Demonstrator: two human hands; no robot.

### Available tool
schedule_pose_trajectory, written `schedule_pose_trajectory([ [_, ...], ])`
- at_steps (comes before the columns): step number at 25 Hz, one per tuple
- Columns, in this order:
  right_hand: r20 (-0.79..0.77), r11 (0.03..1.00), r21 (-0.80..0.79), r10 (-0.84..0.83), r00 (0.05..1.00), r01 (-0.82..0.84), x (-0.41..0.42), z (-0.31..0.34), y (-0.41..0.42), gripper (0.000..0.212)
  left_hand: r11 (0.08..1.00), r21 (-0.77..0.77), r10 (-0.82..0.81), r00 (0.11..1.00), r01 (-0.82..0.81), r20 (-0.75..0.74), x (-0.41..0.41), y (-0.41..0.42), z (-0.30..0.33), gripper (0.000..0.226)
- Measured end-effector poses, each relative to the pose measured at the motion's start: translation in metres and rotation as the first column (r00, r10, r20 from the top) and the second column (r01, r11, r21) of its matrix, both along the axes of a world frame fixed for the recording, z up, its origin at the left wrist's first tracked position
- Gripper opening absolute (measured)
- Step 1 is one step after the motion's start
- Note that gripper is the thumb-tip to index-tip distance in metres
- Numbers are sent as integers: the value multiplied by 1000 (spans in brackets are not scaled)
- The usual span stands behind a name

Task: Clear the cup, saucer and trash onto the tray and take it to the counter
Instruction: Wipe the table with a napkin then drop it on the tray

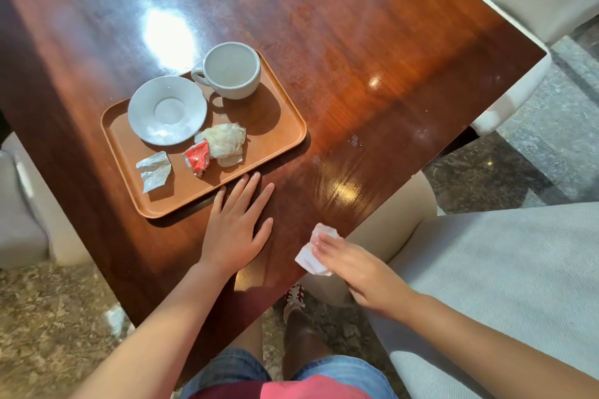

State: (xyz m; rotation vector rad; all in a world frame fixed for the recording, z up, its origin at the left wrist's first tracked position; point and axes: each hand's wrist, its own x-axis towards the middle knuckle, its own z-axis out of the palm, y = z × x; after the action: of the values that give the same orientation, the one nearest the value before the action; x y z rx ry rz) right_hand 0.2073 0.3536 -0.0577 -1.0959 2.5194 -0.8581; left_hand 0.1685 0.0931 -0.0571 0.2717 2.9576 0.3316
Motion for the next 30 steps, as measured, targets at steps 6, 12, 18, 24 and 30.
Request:
schedule_pose_trajectory([
  [6,110,808,-117,-567,816,577,-115,20,21,42,1000,7,-5,1000,5,-7,0,0,-2,57],
  [12,107,691,146,-722,683,708,-206,23,39,44,1000,0,-1,1000,1,-8,1,-1,-3,57],
  [18,-89,841,280,-458,885,463,-182,7,15,48,1000,-15,1,1000,-1,-5,0,-1,-4,58],
  [24,-90,901,390,-169,982,191,-113,1,-10,66,1000,-6,-1,1000,0,-7,1,-1,-2,58],
  [30,-117,934,357,22,993,22,-50,0,-24,61,1000,21,-8,1000,9,-14,1,-2,-3,58],
])
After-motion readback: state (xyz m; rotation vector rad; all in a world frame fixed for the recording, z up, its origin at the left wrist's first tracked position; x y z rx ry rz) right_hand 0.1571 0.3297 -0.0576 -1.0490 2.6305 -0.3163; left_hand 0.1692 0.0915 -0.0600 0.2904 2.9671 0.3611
